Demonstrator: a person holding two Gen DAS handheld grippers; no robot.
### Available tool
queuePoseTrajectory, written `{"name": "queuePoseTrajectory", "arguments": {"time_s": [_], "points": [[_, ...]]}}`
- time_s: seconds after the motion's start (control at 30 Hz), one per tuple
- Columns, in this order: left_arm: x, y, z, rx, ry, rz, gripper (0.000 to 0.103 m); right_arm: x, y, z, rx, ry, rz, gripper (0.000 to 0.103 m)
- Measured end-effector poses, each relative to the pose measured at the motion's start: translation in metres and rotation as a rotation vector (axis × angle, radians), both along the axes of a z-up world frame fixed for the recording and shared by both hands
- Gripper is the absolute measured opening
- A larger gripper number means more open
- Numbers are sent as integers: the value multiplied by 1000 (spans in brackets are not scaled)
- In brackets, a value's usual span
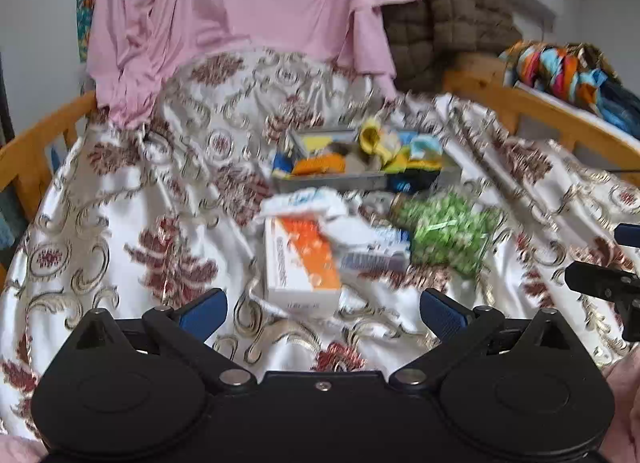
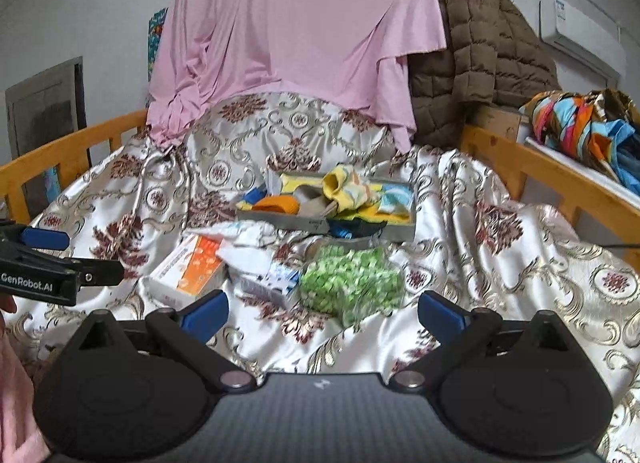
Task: Organize soft objects
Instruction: 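Move both tools back over the remaining pile beside the tray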
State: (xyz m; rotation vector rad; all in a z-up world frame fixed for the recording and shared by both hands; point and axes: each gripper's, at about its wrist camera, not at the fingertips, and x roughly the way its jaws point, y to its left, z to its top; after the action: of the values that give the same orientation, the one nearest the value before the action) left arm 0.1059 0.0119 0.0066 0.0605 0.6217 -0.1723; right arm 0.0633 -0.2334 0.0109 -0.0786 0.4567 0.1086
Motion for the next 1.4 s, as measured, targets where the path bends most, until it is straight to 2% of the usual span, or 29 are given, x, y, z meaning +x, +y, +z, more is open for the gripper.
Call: {"name": "queuePoseTrajectory", "arguments": {"time_s": [0.37,0.63,0.87,1.03,1.4], "points": [[14,2,-13,7,123,52,102,18,16,-20,-9,93,60,103],[34,18,-20,-62,214,129,102,48,33,-31,-6,144,121,103],[62,34,-19,-106,209,213,102,79,44,-40,-3,172,150,103],[92,38,-29,-129,263,235,102,105,52,-44,-13,156,165,103],[128,43,-24,-131,152,265,102,160,58,-51,11,120,170,103]]}}
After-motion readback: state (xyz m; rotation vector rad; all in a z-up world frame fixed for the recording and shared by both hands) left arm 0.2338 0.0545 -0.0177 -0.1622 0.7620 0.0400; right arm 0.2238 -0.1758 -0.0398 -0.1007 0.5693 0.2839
